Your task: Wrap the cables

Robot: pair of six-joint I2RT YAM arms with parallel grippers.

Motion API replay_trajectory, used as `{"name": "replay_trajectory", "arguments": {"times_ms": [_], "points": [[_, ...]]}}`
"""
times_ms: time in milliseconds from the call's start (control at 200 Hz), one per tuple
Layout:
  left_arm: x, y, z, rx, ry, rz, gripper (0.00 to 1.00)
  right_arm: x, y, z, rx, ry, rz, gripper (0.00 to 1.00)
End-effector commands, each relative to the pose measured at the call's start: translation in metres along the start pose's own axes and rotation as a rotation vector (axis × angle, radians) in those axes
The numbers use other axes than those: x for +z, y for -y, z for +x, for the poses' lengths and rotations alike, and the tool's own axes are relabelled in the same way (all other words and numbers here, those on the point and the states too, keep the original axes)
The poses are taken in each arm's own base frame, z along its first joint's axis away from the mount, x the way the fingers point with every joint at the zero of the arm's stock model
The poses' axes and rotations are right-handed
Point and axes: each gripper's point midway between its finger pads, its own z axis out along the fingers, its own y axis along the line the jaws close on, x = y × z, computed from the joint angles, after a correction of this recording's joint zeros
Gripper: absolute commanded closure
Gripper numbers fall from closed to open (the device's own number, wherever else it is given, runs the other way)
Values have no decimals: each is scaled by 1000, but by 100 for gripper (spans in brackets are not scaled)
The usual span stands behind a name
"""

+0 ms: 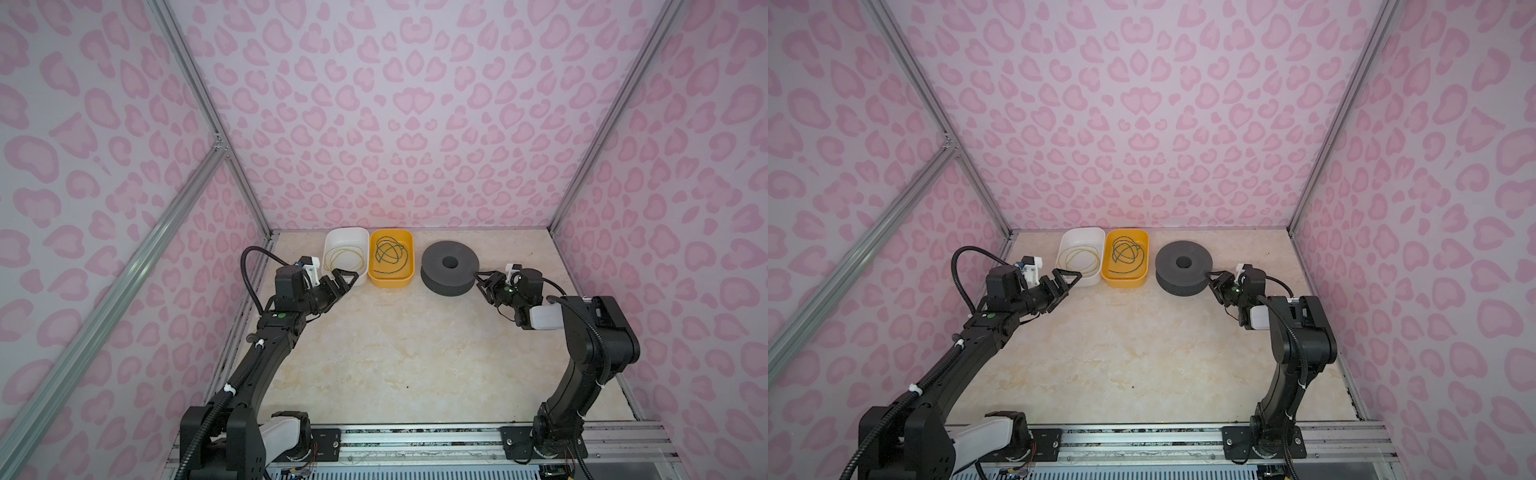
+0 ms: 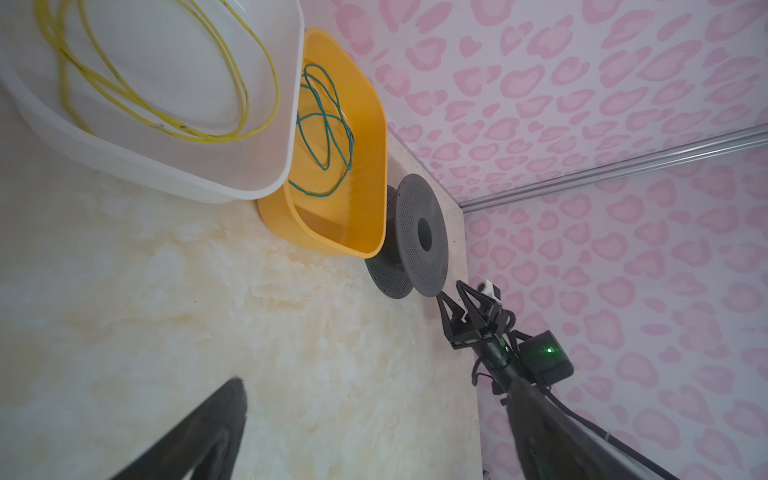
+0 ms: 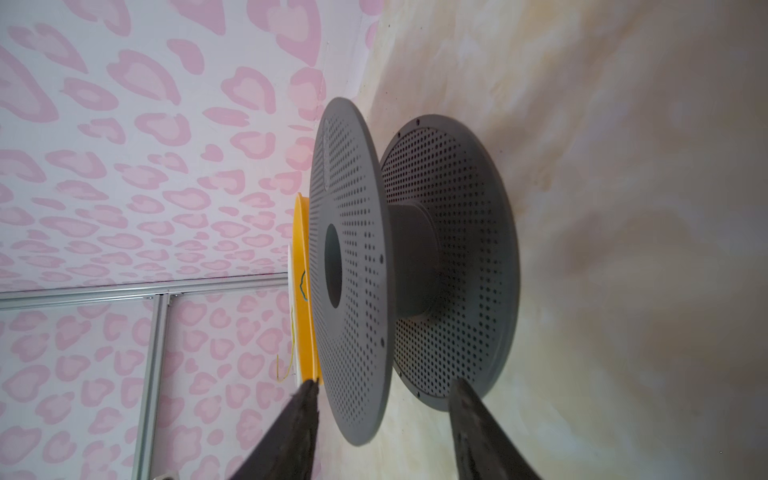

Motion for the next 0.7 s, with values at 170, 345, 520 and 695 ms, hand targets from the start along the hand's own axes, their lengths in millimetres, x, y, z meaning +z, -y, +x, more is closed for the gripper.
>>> {"name": "replay_trajectory", "arguments": {"times_ms": [170, 345, 520, 695], "points": [[10, 40, -14, 42, -19, 144, 3, 20, -21, -8, 45, 3, -200, 61], [14, 48, -15, 50, -34, 173, 4, 27, -34, -13, 86, 3, -330, 72], [15, 52, -17, 48, -41, 187, 5, 24, -38, -13, 110, 15, -378, 90], [11, 59, -20, 59, -34, 192, 5, 16, -52, -11, 100, 9, -408, 100]]}}
